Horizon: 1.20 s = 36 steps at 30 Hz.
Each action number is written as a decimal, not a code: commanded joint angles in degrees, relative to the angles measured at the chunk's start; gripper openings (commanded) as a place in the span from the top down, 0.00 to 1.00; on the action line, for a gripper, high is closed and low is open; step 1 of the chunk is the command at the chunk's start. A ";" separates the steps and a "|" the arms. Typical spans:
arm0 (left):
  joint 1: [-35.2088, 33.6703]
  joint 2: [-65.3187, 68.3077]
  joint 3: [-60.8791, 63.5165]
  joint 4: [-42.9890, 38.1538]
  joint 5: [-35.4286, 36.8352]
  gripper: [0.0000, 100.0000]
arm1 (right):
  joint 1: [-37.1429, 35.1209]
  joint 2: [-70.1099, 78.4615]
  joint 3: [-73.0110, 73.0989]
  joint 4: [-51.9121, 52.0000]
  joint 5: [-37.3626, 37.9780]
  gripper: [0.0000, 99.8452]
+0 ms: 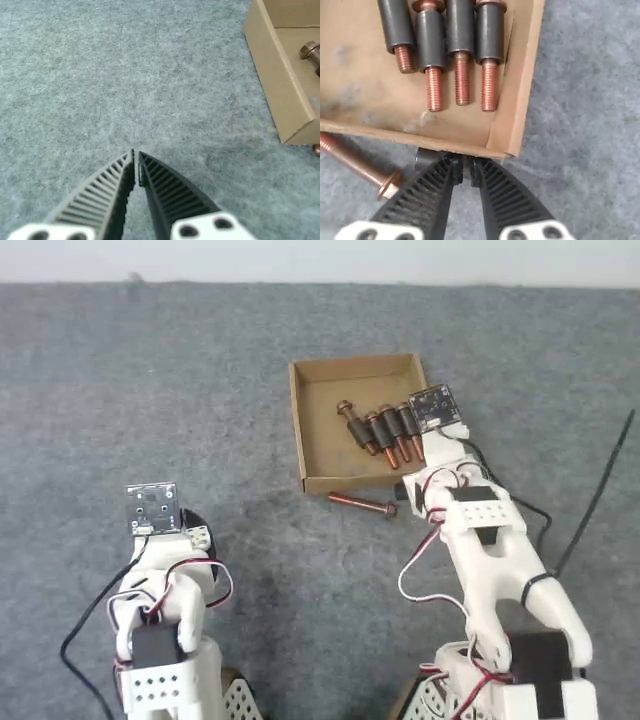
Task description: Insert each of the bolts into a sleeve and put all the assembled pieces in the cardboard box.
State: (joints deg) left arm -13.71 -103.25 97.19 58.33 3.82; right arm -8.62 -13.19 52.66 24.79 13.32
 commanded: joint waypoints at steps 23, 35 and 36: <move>-0.26 -0.79 -0.66 0.26 -0.26 0.99 | 0.31 13.05 -2.81 -17.19 0.44 0.99; -0.26 -0.79 -0.66 0.18 -0.26 0.99 | -1.98 -2.59 -1.23 14.02 0.70 0.99; -0.26 -0.79 -0.66 0.18 -0.26 0.99 | -2.59 -3.74 -1.23 16.57 0.70 0.99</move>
State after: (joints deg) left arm -13.71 -103.25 97.19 58.33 3.82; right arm -9.32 -11.69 52.31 34.46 13.32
